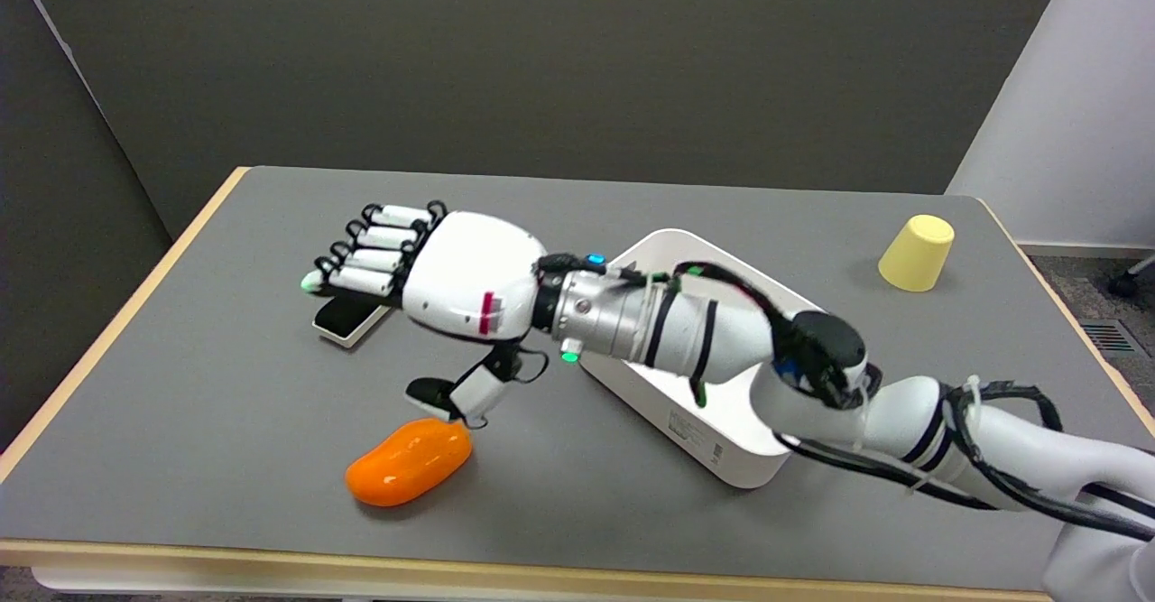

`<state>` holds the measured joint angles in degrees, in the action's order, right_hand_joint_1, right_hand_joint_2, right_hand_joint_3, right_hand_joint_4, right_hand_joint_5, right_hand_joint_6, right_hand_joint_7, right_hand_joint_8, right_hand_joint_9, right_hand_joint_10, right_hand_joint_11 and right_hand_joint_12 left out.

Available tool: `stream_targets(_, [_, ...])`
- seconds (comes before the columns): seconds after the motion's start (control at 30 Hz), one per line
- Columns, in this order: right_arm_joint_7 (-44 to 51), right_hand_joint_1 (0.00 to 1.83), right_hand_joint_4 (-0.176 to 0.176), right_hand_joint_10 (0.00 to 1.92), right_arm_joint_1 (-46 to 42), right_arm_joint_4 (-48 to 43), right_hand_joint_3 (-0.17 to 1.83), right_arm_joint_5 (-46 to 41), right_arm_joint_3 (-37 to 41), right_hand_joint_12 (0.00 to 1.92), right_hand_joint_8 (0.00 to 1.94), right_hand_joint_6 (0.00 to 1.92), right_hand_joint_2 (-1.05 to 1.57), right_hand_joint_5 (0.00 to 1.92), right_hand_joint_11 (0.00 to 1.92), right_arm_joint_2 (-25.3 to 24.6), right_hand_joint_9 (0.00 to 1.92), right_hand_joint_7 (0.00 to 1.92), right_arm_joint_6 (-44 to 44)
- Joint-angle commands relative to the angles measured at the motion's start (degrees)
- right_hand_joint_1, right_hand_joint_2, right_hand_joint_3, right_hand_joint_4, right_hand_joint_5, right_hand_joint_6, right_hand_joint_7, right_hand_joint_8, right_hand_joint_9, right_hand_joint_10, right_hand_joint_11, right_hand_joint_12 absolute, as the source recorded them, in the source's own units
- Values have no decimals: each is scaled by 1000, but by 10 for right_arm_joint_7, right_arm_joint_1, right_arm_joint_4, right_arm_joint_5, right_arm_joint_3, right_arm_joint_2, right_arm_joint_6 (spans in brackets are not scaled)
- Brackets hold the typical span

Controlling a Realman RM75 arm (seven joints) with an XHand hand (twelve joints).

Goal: Pick up mango.

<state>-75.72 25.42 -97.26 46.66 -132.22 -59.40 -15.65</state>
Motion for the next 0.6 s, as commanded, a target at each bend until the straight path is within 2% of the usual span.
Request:
stream_targets(0.03, [-25, 755, -41, 760, -52, 36, 947, 64, -80, 1322, 355, 408, 577, 214, 153, -50, 208, 327, 132])
stream_targets(0.6, [-26, 759, -36, 744, -64, 100, 946, 58, -95, 1325, 345, 407, 573, 214, 154, -69, 195, 314, 143])
